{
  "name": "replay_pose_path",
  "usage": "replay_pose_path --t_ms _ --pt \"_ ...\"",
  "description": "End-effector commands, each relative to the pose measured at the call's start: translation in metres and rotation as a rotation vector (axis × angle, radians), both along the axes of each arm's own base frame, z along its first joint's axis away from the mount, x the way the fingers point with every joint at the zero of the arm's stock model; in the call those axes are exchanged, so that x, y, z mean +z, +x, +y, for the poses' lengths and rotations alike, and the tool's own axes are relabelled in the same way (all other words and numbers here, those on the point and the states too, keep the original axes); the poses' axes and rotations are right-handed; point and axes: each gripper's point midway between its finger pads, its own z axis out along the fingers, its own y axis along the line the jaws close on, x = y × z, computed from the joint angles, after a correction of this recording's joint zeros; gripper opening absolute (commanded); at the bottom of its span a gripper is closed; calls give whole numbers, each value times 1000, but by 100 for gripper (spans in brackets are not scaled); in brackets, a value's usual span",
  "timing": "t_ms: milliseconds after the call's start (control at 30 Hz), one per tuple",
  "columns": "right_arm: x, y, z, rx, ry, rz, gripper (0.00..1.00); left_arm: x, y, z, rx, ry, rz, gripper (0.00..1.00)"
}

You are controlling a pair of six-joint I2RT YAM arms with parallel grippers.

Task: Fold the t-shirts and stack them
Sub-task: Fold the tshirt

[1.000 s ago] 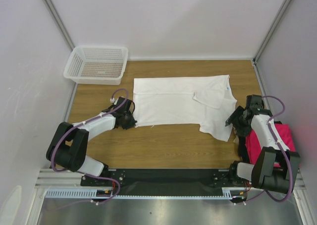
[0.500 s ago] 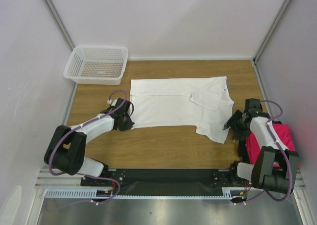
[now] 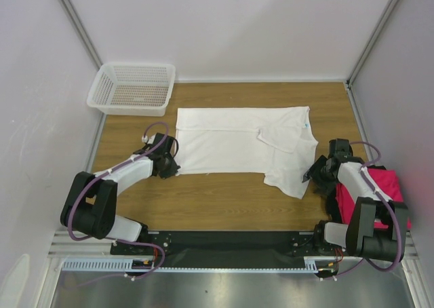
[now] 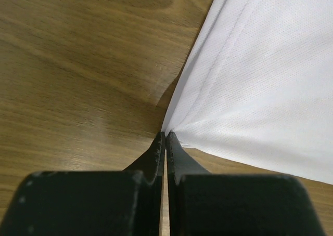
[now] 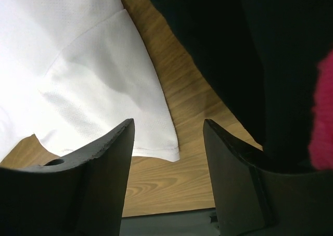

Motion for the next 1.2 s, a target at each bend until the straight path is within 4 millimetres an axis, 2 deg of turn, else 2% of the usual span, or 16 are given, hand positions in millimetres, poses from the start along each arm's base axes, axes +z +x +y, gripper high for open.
replay_pose_path --t_ms 0,233,333,633,667,733,767,833,1000,1067,1167 --pt "-3 5 1 -10 -6 -20 61 2 0 6 -11 26 10 0" --pt "-11 9 6 12 -8 -16 61 1 0 3 -20 13 17 0" --pt "-15 8 8 21 -11 0 57 1 1 3 -22 20 19 0" --pt "-22 7 8 21 -28 16 31 2 3 4 -28 30 22 0" --pt "-22 8 8 25 -29 17 23 1 2 4 -30 30 25 0" --pt "-22 8 9 29 -27 19 16 2 2 4 -33 34 26 0" --pt "-22 9 9 31 -29 17 9 2 2 5 -34 36 28 0" --pt "-17 10 9 31 -35 13 0 3 2 6 -33 42 25 0" --pt "3 9 6 44 -53 -10 0 14 4 8 -35 50 6 0" --pt "17 17 5 44 -58 -48 0 20 7 8 -38 49 -10 0" --pt "27 24 4 42 -57 -62 0 30 14 8 -35 55 -28 0"
